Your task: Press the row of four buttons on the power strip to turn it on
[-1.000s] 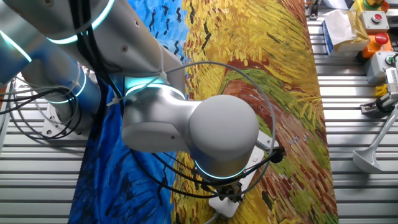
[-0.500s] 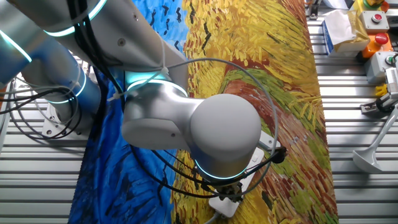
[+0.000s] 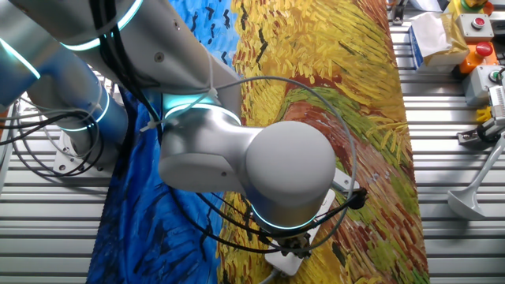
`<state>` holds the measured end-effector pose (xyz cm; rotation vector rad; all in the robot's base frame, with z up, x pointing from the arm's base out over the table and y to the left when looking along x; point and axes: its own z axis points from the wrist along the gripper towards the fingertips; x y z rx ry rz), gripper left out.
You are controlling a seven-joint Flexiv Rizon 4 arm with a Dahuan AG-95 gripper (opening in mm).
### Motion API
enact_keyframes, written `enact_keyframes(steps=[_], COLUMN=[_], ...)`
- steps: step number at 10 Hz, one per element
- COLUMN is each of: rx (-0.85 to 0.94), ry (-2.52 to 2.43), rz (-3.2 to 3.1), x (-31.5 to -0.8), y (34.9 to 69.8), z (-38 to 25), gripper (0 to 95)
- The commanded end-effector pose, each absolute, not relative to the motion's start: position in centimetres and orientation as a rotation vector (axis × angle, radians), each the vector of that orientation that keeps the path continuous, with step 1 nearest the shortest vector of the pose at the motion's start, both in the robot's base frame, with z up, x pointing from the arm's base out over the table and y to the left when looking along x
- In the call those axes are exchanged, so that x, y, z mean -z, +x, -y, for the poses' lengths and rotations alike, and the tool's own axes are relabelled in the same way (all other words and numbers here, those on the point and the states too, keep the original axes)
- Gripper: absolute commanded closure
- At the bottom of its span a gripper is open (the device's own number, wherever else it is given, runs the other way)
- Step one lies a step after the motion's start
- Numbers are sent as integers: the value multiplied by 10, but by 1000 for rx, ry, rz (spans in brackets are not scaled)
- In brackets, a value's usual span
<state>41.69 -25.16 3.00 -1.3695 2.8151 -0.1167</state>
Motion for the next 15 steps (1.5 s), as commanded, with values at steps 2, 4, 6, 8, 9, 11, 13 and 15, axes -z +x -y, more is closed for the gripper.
enact_keyframes(steps=[2, 4, 6, 8, 9, 11, 13, 15], rx=[114, 112, 108, 103, 89, 84, 83, 86], ry=[-1368, -1368, -1365, -1345, -1334, -1334, -1342, -1350], rz=[-2815, -2812, -2812, -2822, -2828, -2829, -2824, -2820], x=[-30, -28, -27, -27, -27, -27, -27, -25], y=[417, 417, 417, 417, 417, 417, 417, 417], z=[251, 252, 252, 252, 252, 252, 251, 251], gripper=[0, 0, 0, 0, 0, 0, 0, 0])
